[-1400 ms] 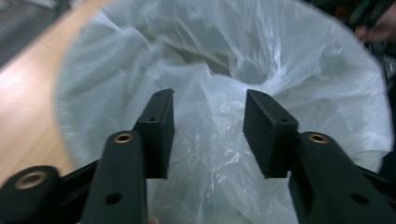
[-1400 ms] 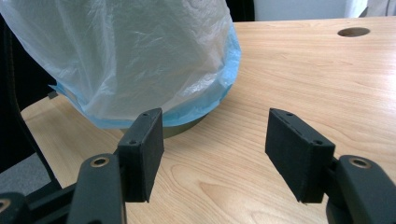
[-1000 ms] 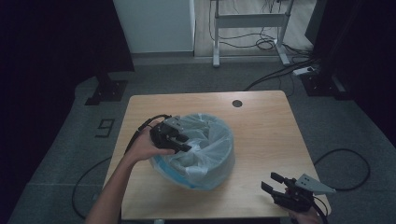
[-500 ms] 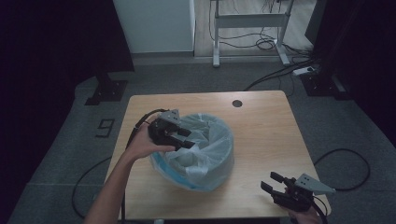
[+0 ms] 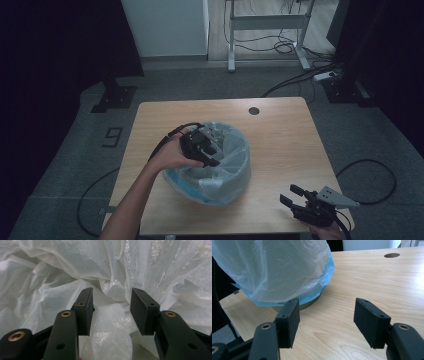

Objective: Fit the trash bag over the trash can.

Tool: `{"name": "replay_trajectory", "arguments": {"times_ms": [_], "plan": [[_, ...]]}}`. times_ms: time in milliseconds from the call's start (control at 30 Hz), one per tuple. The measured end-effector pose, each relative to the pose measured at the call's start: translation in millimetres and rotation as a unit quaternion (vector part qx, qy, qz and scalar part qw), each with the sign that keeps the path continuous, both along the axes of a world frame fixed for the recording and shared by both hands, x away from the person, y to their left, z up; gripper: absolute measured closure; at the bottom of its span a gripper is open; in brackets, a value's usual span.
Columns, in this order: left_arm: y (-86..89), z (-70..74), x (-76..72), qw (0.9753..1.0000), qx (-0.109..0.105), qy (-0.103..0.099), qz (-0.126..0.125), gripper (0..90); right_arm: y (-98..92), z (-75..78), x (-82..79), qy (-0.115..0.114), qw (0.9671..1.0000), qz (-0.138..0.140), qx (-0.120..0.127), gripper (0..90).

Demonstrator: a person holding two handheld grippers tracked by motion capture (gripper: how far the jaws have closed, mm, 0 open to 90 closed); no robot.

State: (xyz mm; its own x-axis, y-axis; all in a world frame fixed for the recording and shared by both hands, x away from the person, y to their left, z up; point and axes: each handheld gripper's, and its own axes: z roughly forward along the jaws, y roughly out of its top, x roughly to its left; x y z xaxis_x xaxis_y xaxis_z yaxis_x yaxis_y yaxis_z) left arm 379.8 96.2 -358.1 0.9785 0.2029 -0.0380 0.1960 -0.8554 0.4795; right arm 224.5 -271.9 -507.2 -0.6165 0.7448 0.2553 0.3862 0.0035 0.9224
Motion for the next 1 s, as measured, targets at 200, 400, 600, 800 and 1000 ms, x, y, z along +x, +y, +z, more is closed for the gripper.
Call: {"name": "replay_trajectory", "arguments": {"times_ms": [200,400,600,800,1000], "plan": [[-10.9,-6.3,3.3,0.9993,0.036,0.007,0.002,53.1,0.3,0.0,0.0,0.0,1.0,0.0,-0.001,37.1],[-12.6,-8.8,5.7,0.999,0.042,0.013,0.004,51.3,-0.6,0.4,-0.6,0.0,1.0,-0.001,-0.001,37.2],[5.0,6.3,9.7,0.9996,-0.015,0.024,0.006,50.7,-3.7,1.0,-1.5,-0.001,1.0,-0.004,0.001,37.1],[11.9,4.0,17.8,0.9993,0.008,0.026,0.026,51.4,-3.7,0.9,-1.4,-0.001,1.0,-0.004,0.0,37.1],[10.5,-6.3,19.4,0.9985,0.034,0.031,0.028,51.4,-3.7,0.2,-1.3,-0.001,1.0,-0.004,0.0,37.1]]}}
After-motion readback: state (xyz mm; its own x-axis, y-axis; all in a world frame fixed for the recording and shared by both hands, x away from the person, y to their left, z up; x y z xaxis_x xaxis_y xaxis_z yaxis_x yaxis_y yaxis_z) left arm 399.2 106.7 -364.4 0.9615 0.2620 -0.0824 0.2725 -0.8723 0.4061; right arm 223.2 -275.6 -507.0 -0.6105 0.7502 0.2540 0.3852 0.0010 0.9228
